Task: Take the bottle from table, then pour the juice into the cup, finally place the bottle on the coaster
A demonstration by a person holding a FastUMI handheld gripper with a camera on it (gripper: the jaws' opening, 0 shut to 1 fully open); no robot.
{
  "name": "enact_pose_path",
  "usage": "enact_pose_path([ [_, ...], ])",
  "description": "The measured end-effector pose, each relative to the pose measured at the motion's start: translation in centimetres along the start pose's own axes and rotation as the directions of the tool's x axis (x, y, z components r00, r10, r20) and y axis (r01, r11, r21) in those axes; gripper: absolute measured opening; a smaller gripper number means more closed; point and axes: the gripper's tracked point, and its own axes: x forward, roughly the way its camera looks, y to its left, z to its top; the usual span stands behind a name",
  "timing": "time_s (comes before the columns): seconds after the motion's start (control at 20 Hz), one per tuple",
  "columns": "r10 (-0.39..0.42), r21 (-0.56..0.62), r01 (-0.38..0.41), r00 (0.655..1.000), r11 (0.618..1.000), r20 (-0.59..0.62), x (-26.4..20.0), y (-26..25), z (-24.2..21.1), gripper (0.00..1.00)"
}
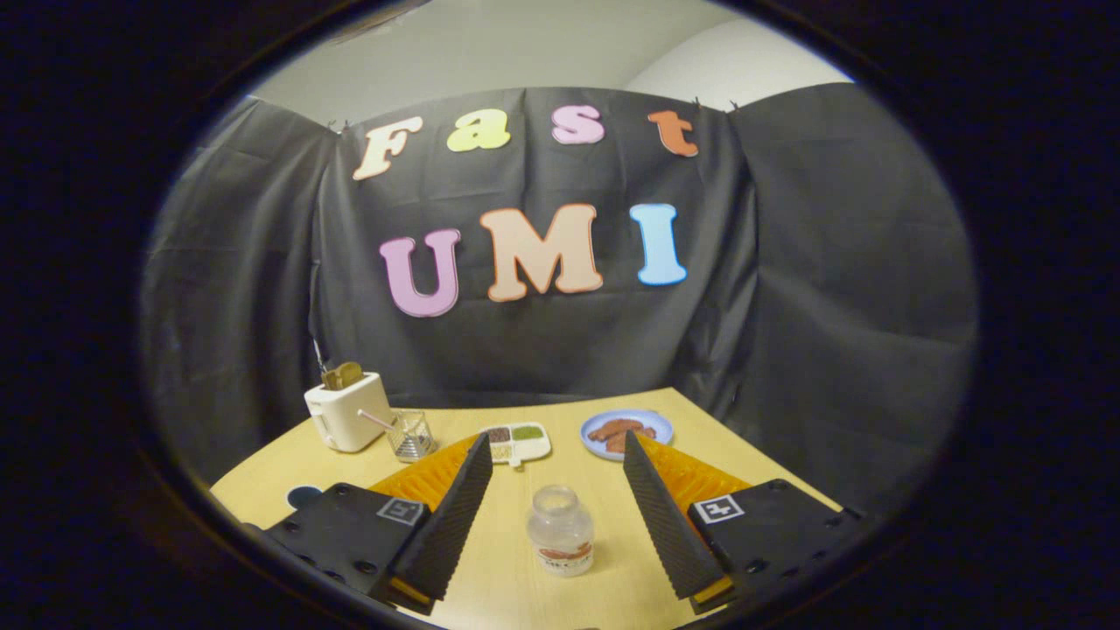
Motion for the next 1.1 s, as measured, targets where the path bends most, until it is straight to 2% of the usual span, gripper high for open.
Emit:
enact_pose_path([
  [0.4, -0.043, 0.007, 0.045, 0.973, 0.999, -0.228, 3.2, -0.8, -10.5, 0.95],
  [0.7, -0.046, 0.018, 0.055, 0.949, 0.998, -0.311, 4.8, -0.4, -14.1, 0.95],
  [1.1, -0.055, 0.031, 0.075, 0.906, 0.997, -0.420, 5.7, -0.8, -18.2, 0.90],
])
